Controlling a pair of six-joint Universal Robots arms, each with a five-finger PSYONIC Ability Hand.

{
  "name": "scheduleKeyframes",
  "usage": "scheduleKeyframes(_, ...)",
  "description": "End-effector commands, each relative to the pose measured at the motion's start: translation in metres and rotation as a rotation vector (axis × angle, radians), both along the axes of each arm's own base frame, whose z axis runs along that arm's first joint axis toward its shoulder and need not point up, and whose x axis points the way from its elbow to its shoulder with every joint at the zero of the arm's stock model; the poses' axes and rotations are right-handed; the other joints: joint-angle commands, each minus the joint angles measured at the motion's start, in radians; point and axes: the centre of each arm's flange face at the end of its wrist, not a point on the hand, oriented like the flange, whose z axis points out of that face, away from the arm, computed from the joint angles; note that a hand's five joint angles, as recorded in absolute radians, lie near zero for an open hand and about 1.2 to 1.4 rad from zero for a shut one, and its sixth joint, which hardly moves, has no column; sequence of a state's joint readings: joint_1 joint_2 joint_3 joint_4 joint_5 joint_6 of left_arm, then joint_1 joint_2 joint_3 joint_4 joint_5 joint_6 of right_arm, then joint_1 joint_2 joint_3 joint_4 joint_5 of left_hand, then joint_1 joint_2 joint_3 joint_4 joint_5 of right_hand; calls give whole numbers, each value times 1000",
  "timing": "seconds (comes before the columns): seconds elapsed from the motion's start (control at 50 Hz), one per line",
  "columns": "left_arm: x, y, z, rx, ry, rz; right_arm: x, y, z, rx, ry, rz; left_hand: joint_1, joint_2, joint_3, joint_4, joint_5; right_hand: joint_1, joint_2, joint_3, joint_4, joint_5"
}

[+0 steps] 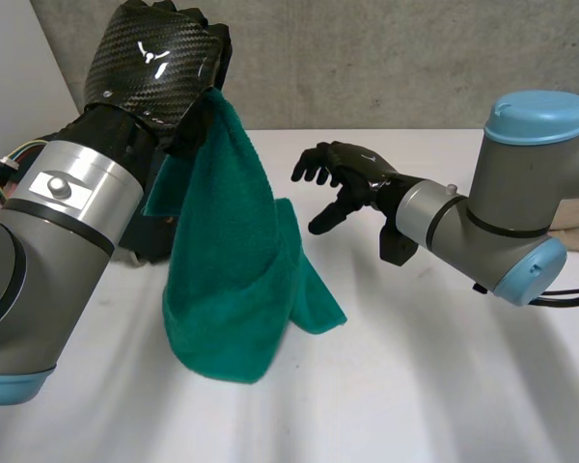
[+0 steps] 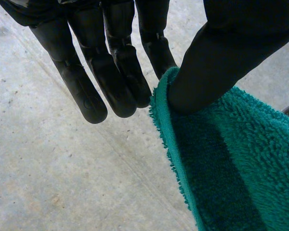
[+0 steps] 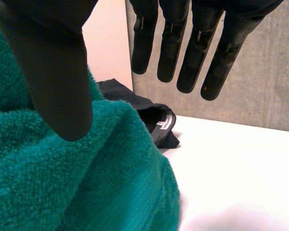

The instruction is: Fold the laundry.

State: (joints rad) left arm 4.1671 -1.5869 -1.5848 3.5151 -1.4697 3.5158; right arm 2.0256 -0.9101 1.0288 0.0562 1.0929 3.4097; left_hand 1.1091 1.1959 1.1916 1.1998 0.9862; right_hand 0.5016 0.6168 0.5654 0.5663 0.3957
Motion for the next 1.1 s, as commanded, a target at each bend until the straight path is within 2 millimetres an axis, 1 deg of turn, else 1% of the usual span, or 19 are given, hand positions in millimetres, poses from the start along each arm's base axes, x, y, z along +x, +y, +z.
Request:
scheduleKeyframes(0.02,0,0,1,-5,1,0,6,-1,-22,28,37,56,287,200,205,196,236,68,-47,4,3,-1)
scheduleKeyframes(0.12,-1,-1,2,-9,4,0,27,19,-43,26,81,139,287,200,205,196,236,44,-71,-20,-21,-25)
scheduleKeyframes(0.18,-1,-1,0,-5,1,0,30,19,-46,17,87,146,287,200,205,196,236,76,-39,13,12,8)
scheduleKeyframes(0.26,-1,-1,0,0,0,-1,32,15,-42,-3,78,144,287,200,205,196,236,700,585,636,635,631)
scheduleKeyframes(0.28,-1,-1,0,-1,-1,0,32,14,-38,-15,74,138,287,200,205,196,236,893,778,829,828,824)
scheduleKeyframes(0.4,1,1,1,3,-3,3,17,10,-2,-140,102,88,287,200,205,196,236,895,779,831,830,826)
scheduleKeyframes(0.46,4,0,-6,42,-24,14,-20,7,22,-239,211,31,287,200,205,196,236,895,779,831,830,826)
scheduleKeyframes(0.5,7,-1,-14,94,-53,31,-49,9,32,-306,342,4,287,200,205,196,236,895,779,831,830,826)
scheduleKeyframes(0.54,11,-3,-20,126,-72,48,-63,17,33,-345,445,19,287,200,205,196,236,895,779,831,830,826)
scheduleKeyframes(0.64,17,-12,-40,208,-141,85,-82,57,20,-377,742,168,287,200,205,196,236,895,779,831,830,826)
scheduleKeyframes(0.7,13,-21,-71,293,-219,91,-89,64,12,-320,810,183,287,200,205,196,236,895,779,831,830,826)
scheduleKeyframes(0.8,6,-39,-109,363,-302,99,-95,59,6,-320,881,131,287,200,205,196,236,895,779,831,830,826)
scheduleKeyframes(0.82,1,-54,-120,372,-319,110,-94,56,6,-329,884,123,287,200,205,196,236,895,779,831,830,826)
scheduleKeyframes(0.9,-8,-76,-126,354,-328,133,-90,35,13,-426,875,52,287,200,205,196,236,895,779,831,830,826)
scheduleKeyframes(0.98,-26,-114,-102,196,-269,162,-78,-11,30,-619,825,-108,287,200,205,196,236,895,779,831,830,826)
scheduleKeyframes(1.0,-31,-122,-90,134,-241,168,-74,-31,48,-731,785,-198,287,200,205,196,236,895,779,831,830,826)
scheduleKeyframes(1.02,-38,-136,-62,7,-180,181,-72,-40,59,-789,759,-245,287,200,205,196,236,895,779,831,830,826)
scheduleKeyframes(1.08,-44,-148,-11,-198,-65,206,-64,-66,109,-1042,615,-428,287,200,205,196,236,895,779,831,830,826)
scheduleKeyframes(1.1,-44,-151,27,-352,34,221,-62,-70,120,-1099,579,-466,287,200,205,196,236,895,779,831,830,826)
